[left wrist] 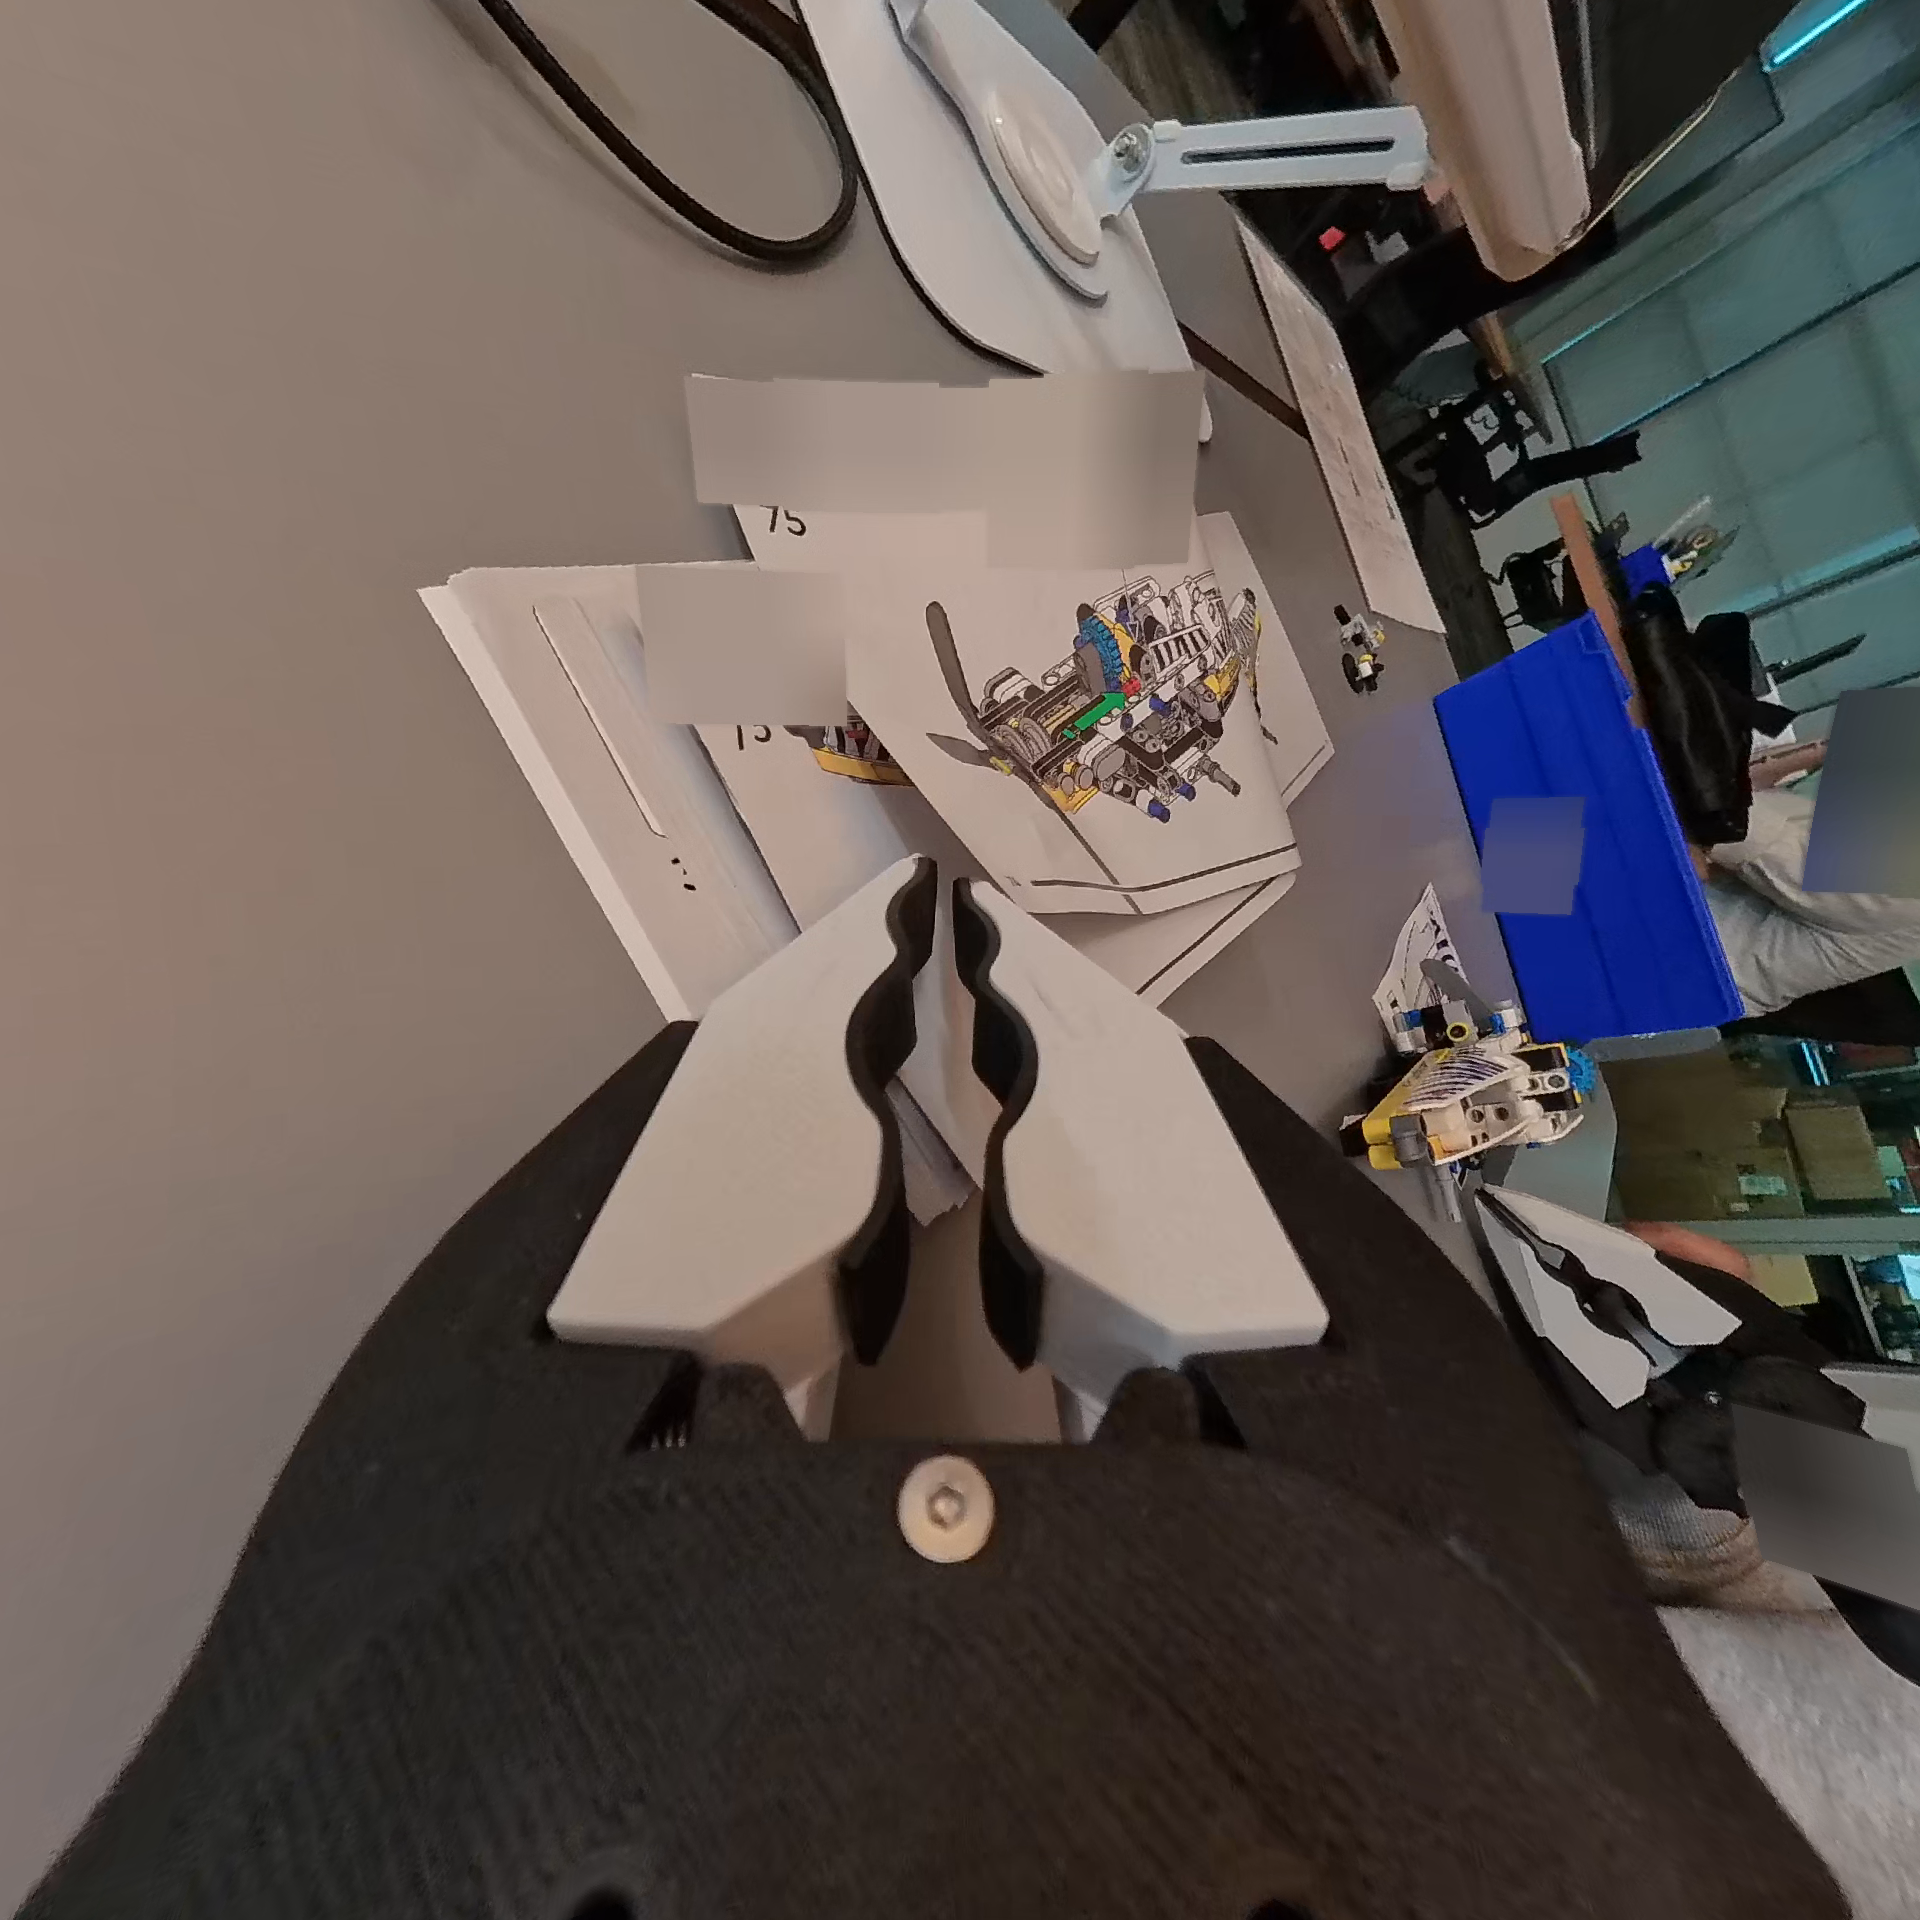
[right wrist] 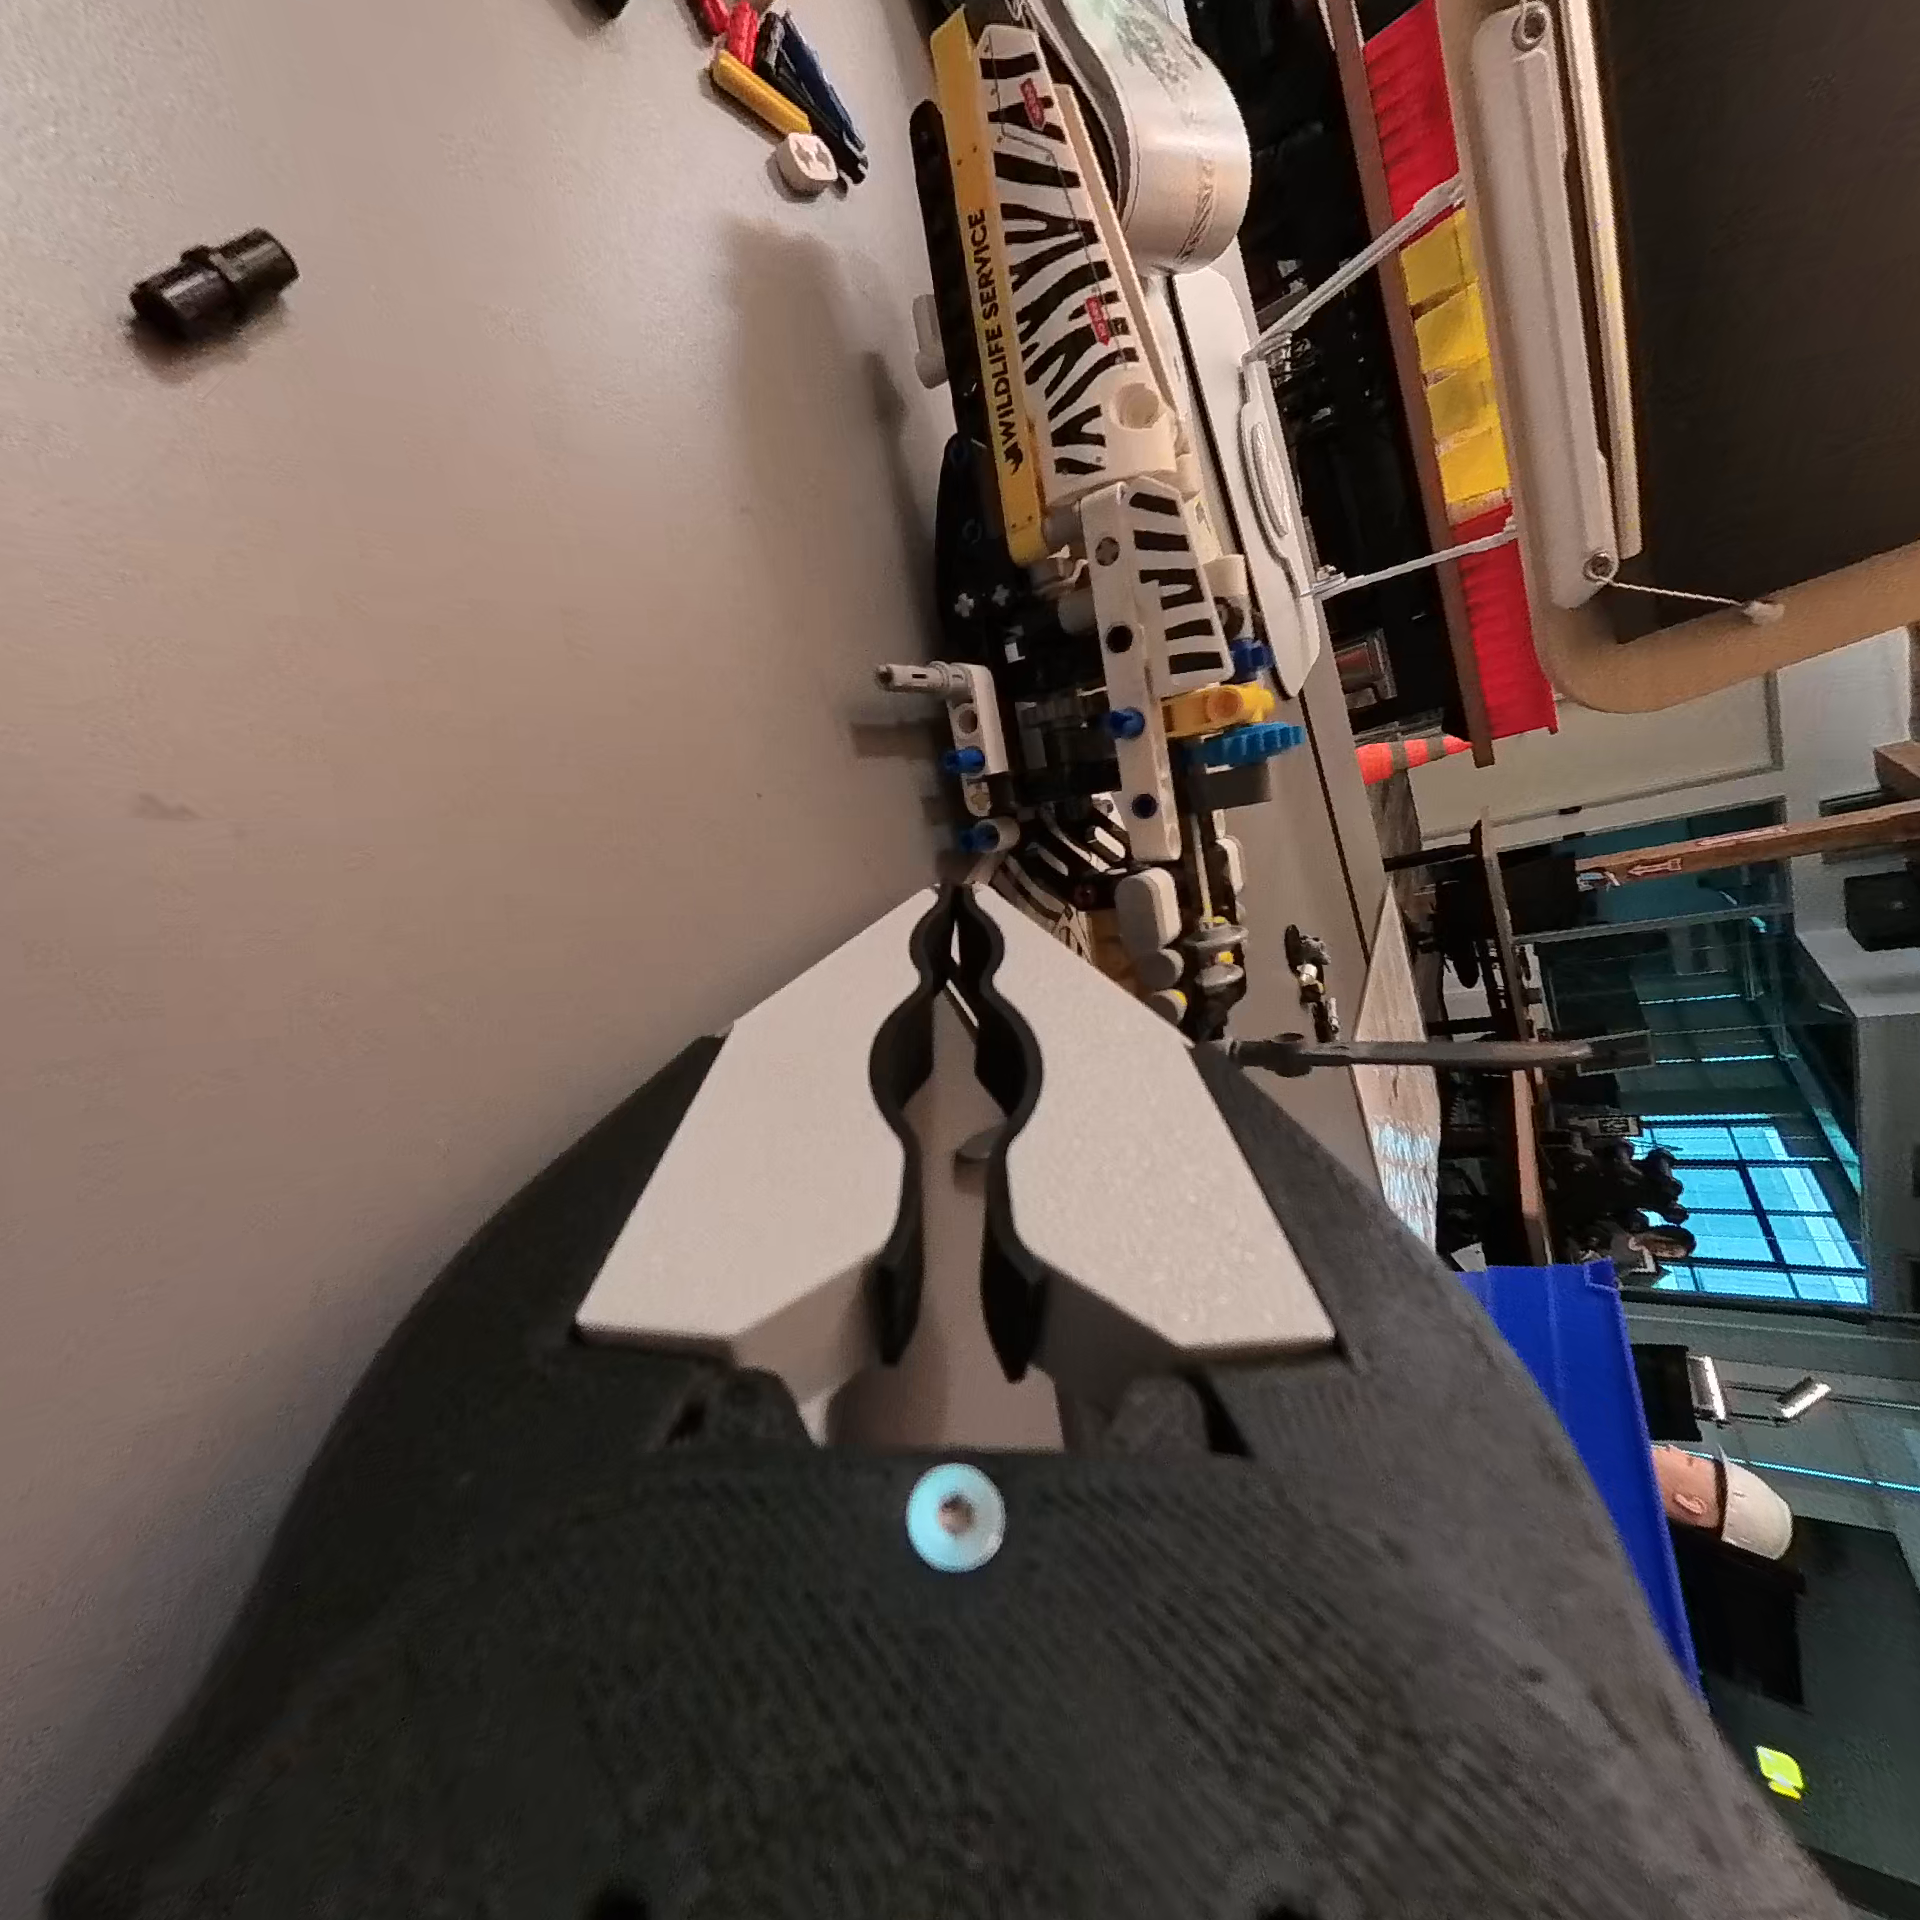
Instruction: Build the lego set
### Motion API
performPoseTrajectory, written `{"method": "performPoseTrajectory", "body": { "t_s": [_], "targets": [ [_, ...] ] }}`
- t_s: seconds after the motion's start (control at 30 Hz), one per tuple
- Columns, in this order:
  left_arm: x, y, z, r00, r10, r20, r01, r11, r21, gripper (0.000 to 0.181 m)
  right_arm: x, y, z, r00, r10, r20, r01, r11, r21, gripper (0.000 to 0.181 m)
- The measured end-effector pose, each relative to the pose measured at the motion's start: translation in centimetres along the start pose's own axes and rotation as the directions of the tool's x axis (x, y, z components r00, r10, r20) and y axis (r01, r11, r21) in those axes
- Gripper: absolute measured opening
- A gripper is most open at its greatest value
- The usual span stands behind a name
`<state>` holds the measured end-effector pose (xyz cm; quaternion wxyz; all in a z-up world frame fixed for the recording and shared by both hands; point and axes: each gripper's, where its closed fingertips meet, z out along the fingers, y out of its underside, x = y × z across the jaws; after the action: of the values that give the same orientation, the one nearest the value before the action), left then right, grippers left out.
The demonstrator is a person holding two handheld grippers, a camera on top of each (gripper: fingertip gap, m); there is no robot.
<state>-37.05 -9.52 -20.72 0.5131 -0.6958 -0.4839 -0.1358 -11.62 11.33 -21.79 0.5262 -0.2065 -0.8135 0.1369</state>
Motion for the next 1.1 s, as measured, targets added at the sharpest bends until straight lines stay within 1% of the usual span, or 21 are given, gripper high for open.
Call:
{"method": "performPoseTrajectory", "body": {
  "t_s": [0.9, 1.0, 1.1],
  "targets": [
    [0.4, -0.1, 0.0, 1.000, 0.002, -0.024, -0.002, 1.000, 0.004, 0.003, 0.0, 0.0, 0.0, 1.000, -0.011, -0.008, 0.011, 1.000, -0.003, 0.000],
    [1.3, -0.2, 0.2, 0.998, 0.007, -0.066, -0.007, 1.000, 0.008, 0.004, 0.1, 0.1, 0.1, 1.000, -0.010, -0.010, 0.010, 1.000, -0.005, 0.000],
    [4.0, -0.1, 0.8, 0.985, 0.052, -0.162, -0.051, 0.999, 0.012, 0.008, 0.1, 0.0, 0.0, 1.000, -0.010, -0.014, 0.010, 1.000, -0.003, 0.000]
  ]
}}
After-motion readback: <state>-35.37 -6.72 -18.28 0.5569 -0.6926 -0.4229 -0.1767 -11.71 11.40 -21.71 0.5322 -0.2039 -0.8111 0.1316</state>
